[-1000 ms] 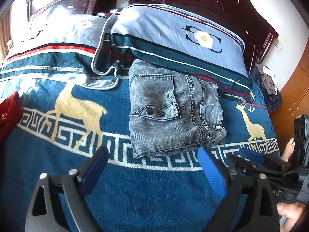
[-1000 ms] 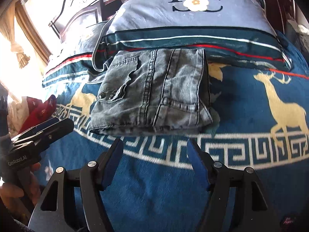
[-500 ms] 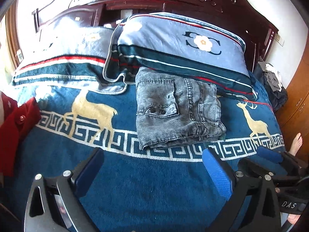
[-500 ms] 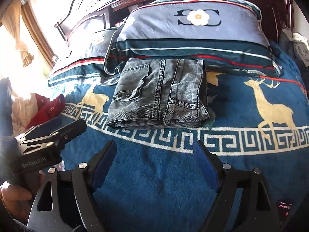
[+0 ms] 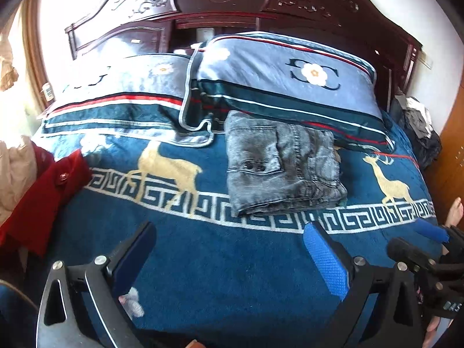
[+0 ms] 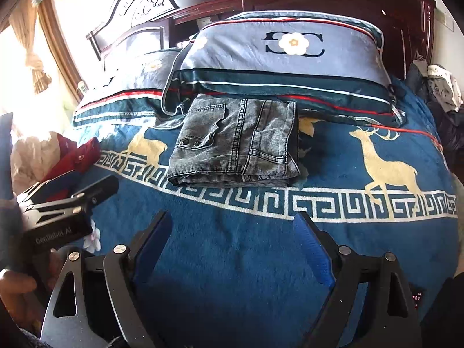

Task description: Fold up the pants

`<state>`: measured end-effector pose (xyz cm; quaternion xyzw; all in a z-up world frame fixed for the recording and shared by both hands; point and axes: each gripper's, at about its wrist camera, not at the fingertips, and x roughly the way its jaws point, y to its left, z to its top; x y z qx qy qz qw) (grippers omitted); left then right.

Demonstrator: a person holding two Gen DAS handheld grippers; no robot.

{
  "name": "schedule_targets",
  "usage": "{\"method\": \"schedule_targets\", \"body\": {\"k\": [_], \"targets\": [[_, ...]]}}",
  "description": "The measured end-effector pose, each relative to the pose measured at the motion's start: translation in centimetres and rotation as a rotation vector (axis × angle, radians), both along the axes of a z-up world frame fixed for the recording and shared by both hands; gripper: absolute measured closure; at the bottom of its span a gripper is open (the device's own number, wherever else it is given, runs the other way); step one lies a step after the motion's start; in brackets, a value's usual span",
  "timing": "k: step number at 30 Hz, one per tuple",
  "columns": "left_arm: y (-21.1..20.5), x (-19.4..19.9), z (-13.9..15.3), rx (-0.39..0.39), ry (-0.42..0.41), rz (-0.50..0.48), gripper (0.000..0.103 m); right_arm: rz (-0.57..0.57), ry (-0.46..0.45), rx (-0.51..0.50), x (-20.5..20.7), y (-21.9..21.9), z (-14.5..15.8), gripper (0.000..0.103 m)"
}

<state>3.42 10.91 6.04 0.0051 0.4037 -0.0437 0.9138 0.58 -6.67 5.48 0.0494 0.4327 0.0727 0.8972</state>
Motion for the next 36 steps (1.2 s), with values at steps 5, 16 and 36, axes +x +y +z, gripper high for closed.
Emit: {"method": "schedule_targets", "body": {"k": [5,16,36], "targets": [[0.1,-0.9,0.6,0.006,-0.013,0.004,0.001,-0.005,-0.016,0.002,-1.1,-0.2,0.5,0.012],[-1.3,-2.9,1.7,0.059,-0.047,0.004,0.0,-0.029,-0.038,0.002,-2.8,-1.3,1.2,0.011],[-1.6,-3.7,1.8,0.069,-0.042,0.004,0.0,-0.005,-0.066,0.011,-4.1,-0.7,2.3,0.01]]}}
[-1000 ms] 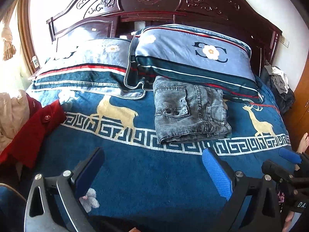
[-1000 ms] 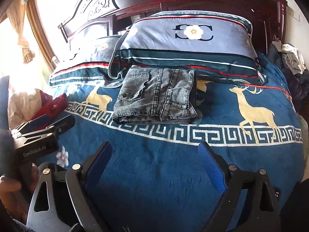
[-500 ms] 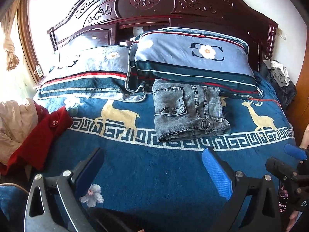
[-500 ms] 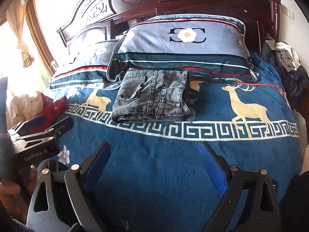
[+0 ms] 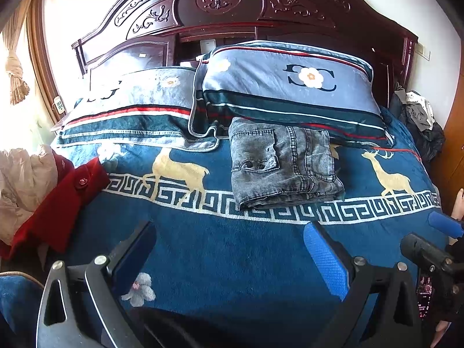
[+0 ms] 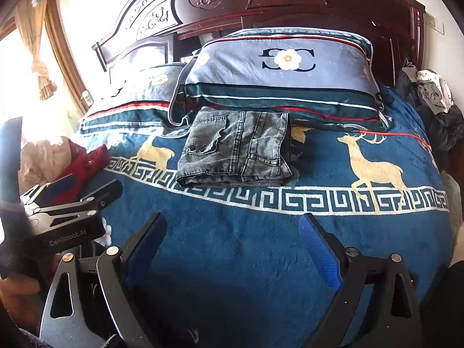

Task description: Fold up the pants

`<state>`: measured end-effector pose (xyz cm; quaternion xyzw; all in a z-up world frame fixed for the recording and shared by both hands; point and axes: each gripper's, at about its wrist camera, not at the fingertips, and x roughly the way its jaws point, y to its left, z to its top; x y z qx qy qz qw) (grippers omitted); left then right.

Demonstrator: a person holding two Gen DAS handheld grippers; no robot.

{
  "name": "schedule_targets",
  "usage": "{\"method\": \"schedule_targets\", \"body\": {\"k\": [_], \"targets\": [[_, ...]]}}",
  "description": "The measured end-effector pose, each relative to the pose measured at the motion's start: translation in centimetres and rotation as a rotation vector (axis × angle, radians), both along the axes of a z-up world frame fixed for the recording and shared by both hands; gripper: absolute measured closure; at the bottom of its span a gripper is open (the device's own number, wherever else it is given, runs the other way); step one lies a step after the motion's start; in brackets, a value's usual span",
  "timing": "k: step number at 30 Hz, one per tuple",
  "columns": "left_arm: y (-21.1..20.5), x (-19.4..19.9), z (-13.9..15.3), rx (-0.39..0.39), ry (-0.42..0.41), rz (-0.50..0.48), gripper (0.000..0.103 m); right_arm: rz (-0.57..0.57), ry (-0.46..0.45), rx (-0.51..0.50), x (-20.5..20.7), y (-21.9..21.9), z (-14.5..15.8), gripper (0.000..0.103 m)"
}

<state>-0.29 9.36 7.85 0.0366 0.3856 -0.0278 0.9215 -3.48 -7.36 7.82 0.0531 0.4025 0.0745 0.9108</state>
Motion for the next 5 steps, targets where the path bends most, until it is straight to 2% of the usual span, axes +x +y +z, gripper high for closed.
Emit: {"method": "schedule_targets", "body": {"k": [5], "targets": [[-0.01,0.05,-0.4,-0.023,0.014,-0.003,0.0,-0.001,0.004,-0.002,0.02,0.09,0.04,0.01]]}}
